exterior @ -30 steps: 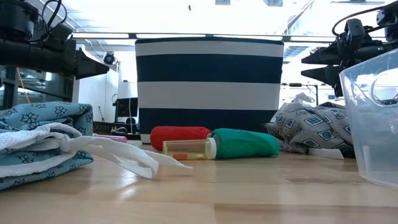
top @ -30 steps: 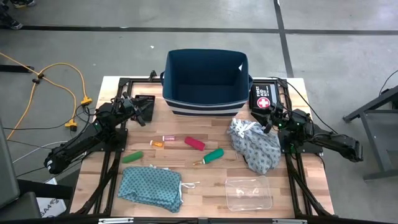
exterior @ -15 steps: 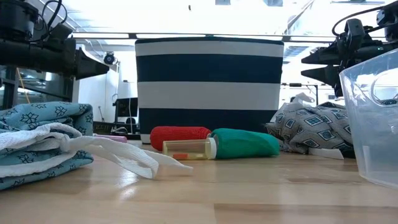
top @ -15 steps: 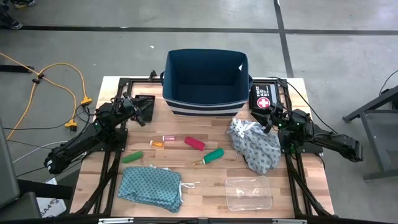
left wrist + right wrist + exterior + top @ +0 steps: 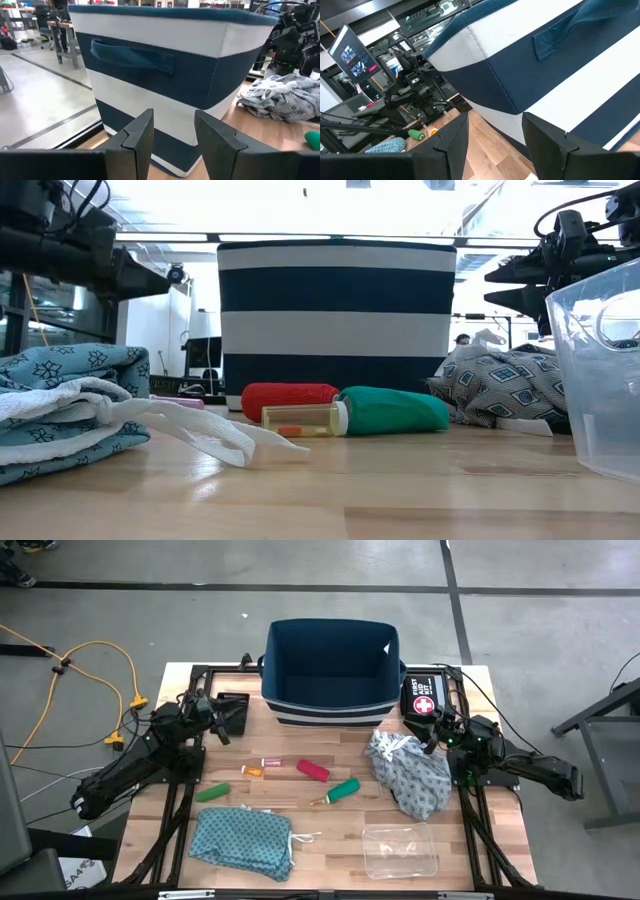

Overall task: Pick & Place Medicine items
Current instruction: Put the green bandage into the transparent bin

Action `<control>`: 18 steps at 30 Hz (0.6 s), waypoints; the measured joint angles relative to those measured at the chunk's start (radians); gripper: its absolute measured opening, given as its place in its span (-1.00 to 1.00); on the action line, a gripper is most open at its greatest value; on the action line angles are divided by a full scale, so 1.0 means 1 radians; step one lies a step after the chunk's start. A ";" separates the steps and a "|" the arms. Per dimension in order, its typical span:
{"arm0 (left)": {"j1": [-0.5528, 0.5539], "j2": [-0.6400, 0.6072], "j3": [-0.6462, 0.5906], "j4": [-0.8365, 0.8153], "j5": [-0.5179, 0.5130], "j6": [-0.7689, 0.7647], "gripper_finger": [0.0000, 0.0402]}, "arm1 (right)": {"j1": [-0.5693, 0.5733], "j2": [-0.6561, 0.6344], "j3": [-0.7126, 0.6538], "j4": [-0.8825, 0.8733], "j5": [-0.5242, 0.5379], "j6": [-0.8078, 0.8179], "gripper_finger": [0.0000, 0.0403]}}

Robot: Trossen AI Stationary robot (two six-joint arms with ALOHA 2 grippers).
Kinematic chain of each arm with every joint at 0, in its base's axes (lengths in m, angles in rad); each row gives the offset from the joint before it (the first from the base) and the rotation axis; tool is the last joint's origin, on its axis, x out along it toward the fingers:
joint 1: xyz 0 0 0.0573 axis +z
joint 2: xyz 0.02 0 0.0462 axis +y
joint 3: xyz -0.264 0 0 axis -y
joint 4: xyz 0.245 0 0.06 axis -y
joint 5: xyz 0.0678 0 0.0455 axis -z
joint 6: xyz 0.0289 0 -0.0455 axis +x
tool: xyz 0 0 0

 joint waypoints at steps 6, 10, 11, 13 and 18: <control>0.000 0.032 0.118 -0.132 -0.008 -0.032 -0.32 | 0.000 0.000 0.000 0.000 0.000 0.000 -0.14; -0.010 0.110 0.205 -0.163 -0.007 -0.064 -0.32 | 0.000 0.000 0.000 0.000 0.000 0.000 -0.14; -0.018 0.133 0.223 -0.164 -0.007 -0.065 -0.32 | 0.000 0.000 0.000 0.000 0.000 0.000 -0.14; -0.041 0.186 0.256 -0.166 -0.007 -0.068 -0.32 | 0.000 0.000 0.000 0.000 0.000 0.000 -0.14; -0.124 0.324 0.328 -0.165 -0.007 -0.090 -0.32 | 0.000 0.000 0.000 0.000 0.000 0.000 -0.14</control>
